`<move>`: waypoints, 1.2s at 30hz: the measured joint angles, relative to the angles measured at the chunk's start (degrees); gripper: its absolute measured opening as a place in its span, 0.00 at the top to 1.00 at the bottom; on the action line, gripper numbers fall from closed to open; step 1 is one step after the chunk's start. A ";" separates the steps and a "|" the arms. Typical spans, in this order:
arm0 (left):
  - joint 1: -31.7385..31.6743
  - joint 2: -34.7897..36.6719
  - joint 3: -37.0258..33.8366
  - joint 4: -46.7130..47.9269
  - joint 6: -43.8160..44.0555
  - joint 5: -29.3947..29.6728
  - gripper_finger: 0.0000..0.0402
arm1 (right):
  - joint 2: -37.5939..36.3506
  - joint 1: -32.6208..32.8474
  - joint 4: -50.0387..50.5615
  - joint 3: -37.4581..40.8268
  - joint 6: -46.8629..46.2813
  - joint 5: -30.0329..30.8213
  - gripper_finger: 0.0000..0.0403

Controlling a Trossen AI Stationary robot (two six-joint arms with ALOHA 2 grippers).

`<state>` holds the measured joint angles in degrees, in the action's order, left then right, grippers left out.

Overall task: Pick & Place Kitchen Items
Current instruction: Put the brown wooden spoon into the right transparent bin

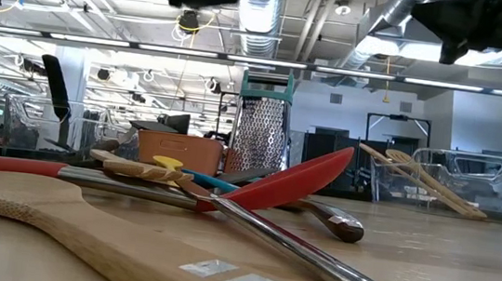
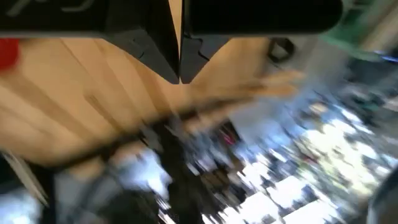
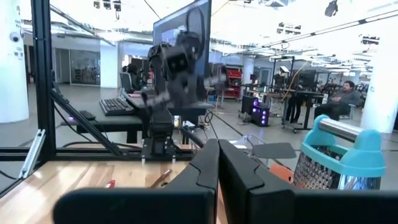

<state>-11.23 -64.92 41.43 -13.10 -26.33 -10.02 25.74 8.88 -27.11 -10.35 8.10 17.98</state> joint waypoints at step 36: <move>13.78 -8.34 6.99 29.81 -4.91 7.52 0.75 | -0.30 0.00 4.39 0.00 -0.20 0.07 0.99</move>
<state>2.54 -73.25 48.42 16.71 -31.24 -2.50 25.43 8.88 -22.72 -10.35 7.90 18.04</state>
